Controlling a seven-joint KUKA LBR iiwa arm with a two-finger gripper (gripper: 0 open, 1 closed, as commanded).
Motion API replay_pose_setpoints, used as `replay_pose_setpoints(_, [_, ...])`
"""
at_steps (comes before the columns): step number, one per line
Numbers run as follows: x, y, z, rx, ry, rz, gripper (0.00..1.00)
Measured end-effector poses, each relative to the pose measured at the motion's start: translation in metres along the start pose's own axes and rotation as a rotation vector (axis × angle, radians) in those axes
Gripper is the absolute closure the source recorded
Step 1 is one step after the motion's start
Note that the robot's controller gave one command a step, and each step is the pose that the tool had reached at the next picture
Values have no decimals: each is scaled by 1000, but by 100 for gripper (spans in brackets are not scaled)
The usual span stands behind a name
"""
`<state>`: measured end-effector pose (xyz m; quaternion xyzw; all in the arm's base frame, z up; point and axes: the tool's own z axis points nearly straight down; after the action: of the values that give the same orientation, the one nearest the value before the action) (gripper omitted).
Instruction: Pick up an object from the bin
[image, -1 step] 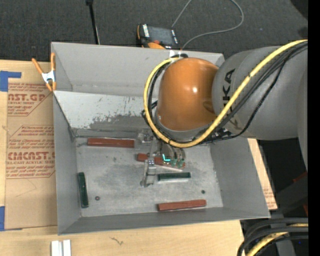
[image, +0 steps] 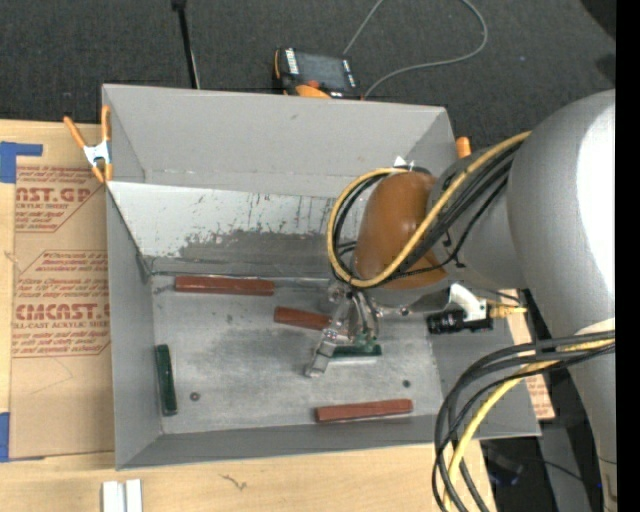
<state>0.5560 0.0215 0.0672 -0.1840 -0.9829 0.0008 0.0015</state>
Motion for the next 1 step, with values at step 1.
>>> replay_pose_setpoints(1, [0, 2, -3, -4, -2, -3, 100])
